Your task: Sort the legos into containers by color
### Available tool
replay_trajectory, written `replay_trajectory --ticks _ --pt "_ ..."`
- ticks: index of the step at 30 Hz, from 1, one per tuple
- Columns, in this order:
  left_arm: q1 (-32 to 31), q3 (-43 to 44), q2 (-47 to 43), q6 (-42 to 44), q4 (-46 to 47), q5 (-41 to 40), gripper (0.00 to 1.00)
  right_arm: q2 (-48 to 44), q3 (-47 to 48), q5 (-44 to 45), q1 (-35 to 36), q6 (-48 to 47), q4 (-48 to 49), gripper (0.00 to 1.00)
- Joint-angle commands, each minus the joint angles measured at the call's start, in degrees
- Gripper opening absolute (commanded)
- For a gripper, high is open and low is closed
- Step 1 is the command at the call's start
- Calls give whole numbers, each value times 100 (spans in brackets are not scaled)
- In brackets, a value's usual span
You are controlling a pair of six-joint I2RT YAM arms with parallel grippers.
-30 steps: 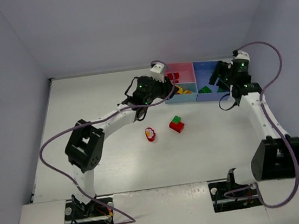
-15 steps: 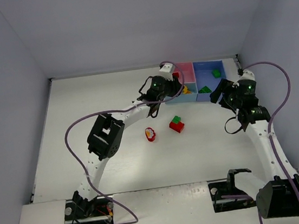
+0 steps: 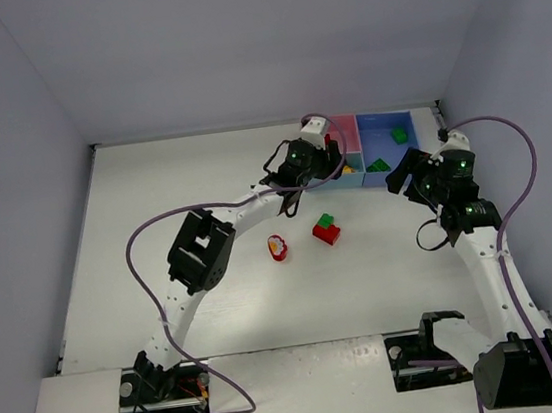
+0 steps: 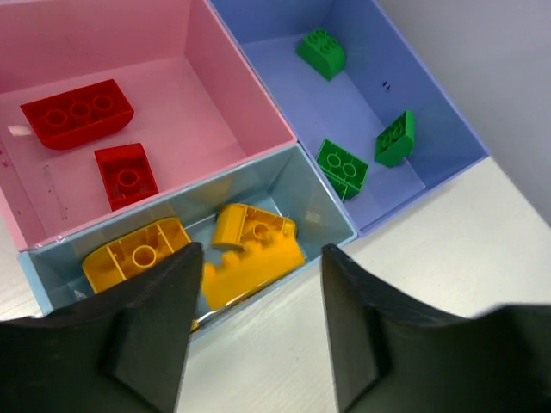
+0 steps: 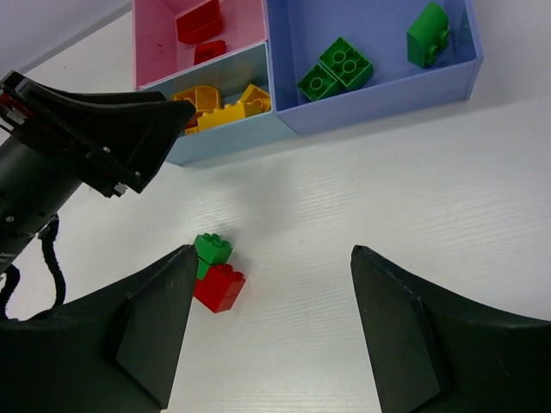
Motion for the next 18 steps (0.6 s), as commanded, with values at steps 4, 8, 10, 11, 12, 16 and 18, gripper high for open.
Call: replay_trajectory --ticks 4,8,10,11,12,16,18 --pt "-48 -26 -647 231 202 -151 59 86 121 -227 39 -316 192 69" --pt "-4 -430 -1350 337 168 -413 62 402 235 -552 554 -527 192 69" --pt "92 -903 -1937 311 54 -616 63 656 376 -370 1012 -598 192 69" --pt "136 -1105 -2176 284 27 -860 64 753 437 -229 1275 -685 201 69" --pt "189 -1334 -2405 267 1 -976 67 971 498 -105 1800 -712 201 69" --pt "583 -2416 -3829 -5 -998 -1705 82 1596 833 369 2771 -826 332 70" --pt "742 -2601 -4407 -6 -1901 -1847 88 1999 929 510 3078 -853 447 76"
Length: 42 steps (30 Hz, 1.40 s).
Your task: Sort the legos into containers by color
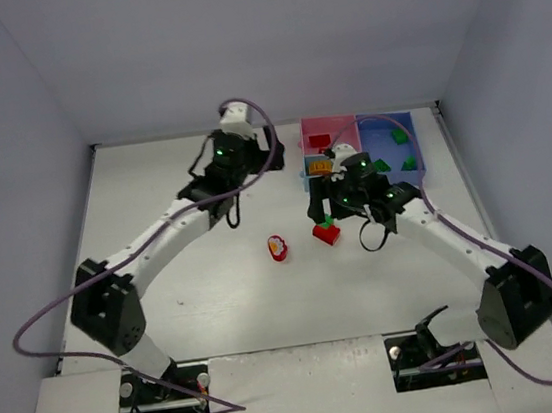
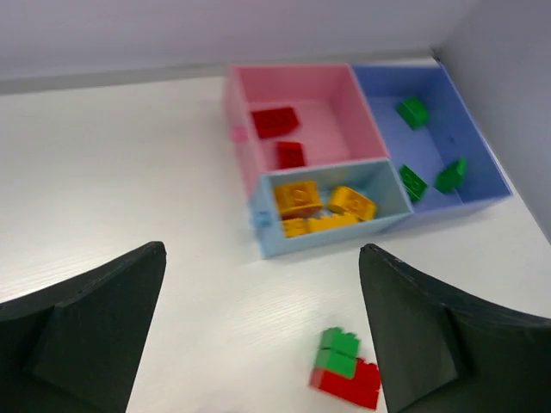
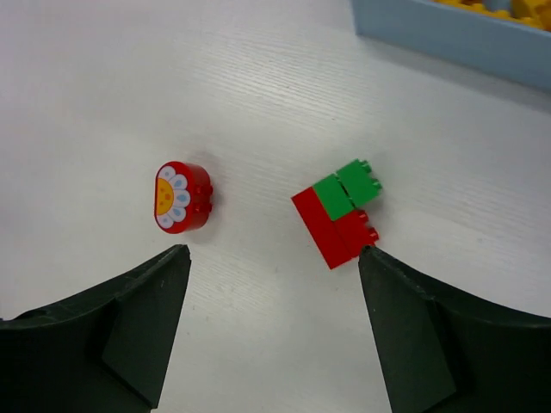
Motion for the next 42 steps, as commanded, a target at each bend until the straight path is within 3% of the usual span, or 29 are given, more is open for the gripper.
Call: replay_trajectory --ticks 1,5,11,15,22,30,33,34,37,42 --pt "389 -138 -1160 -54 -1291 -647 88 478 468 509 556 -188 384 77" --pt "863 -937 -2143 -229 -2286 -814 88 1382 750 843 1068 -110 498 80" --pt "1031 -2324 -3287 -265 -2385 -1455 90 2419 1268 1116 1622 154 595 84" --pt "1075 -2774 -3921 -238 -2516 -1597 90 2852 1541 1310 1798 312 586 84" --pt "1110 -2820 -4036 -194 -2806 -1605 90 3239 1621 1230 1939 497 489 82" --pt "1119 -2661 -3799 -212 -2824 -1474 90 3406 1656 975 2079 488 313 61" --pt "1110 -2600 -3684 -203 -2807 -1430 90 3415 1665 949 2088 480 313 38" --pt "1119 -2591 -3649 -203 -2807 -1412 90 3389 1699 975 2080 462 305 25" --pt "1119 -2503 -3544 -203 -2824 -1307 90 3327 1822 1089 2027 322 296 5" --pt "1119 -2468 -3526 -186 -2807 -1061 90 3107 2586 1116 1308 -74 287 0"
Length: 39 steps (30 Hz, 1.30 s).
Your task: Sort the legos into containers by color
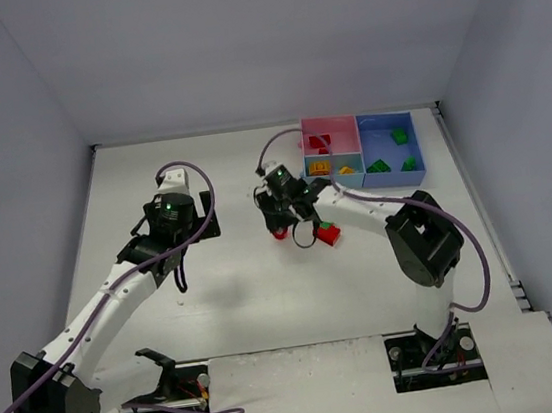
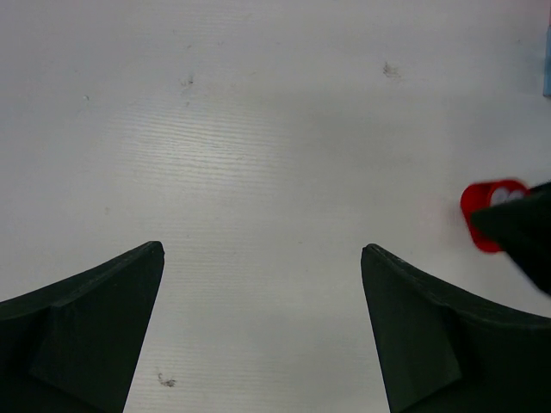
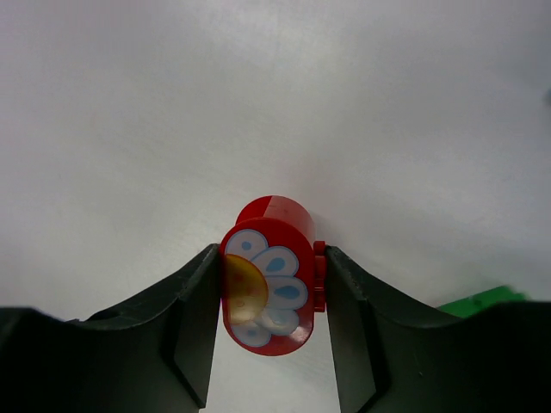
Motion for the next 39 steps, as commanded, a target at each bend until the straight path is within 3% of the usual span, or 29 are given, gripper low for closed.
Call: replay_trajectory --ticks 1,8,14,17,23,27,31,39 --pt "48 323 -48 16 170 242 90 -383 786 289 -682 -349 173 0" --pt "30 60 -285 51 161 918 90 231 2288 501 -2114 -588 200 3" --pt "-31 -90 -426 33 4 1227 90 1338 3589 642 -2722 -333 279 7" --pt "-119 -116 -383 24 -58 1341 90 1909 4205 677 -2881 -297 279 15" --pt "-593 -2 -58 42 -23 1166 91 2543 4847 704 -2995 -315 331 50" --pt "-970 340 372 77 257 1165 91 2307 4804 555 -3039 -385 340 65" --pt "-1226 771 1170 322 583 1218 91 1692 4260 344 -3057 -569 376 71" --pt "-1753 2220 2910 683 821 1447 91 -548 2108 229 -3399 -280 376 73"
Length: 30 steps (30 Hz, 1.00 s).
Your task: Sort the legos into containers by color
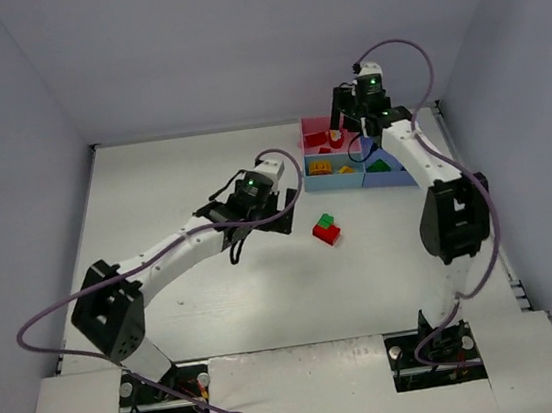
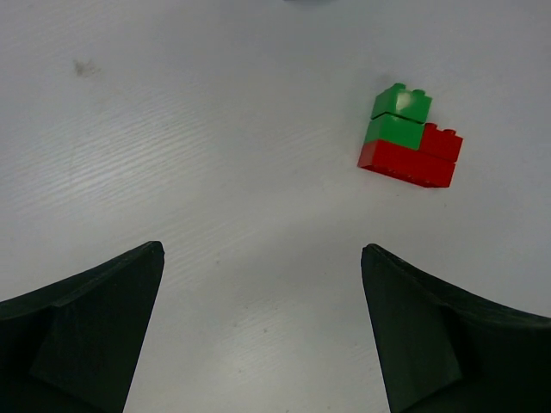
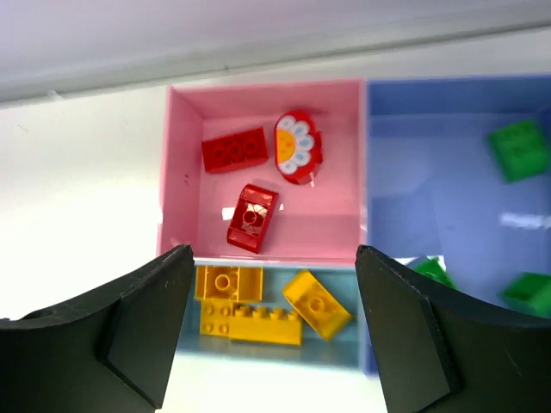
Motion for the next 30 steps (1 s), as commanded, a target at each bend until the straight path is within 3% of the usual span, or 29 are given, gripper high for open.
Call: replay_trajectory --ticks 1,7,14,30 --pt "-308 850 476 281 377 111 91 -1314 -897 -236 -263 192 290 73" --pt "-704 1660 1487 290 360 296 91 -2993 -2779 -1019 -930 737 229 73" --pt "-977 2161 2234 361 272 331 91 -4426 -3986 -1345 -1063 755 -87 73" --pt "-1057 3094 3492 607 166 24 91 -5359 -4717 -1750 -1063 808 -430 73"
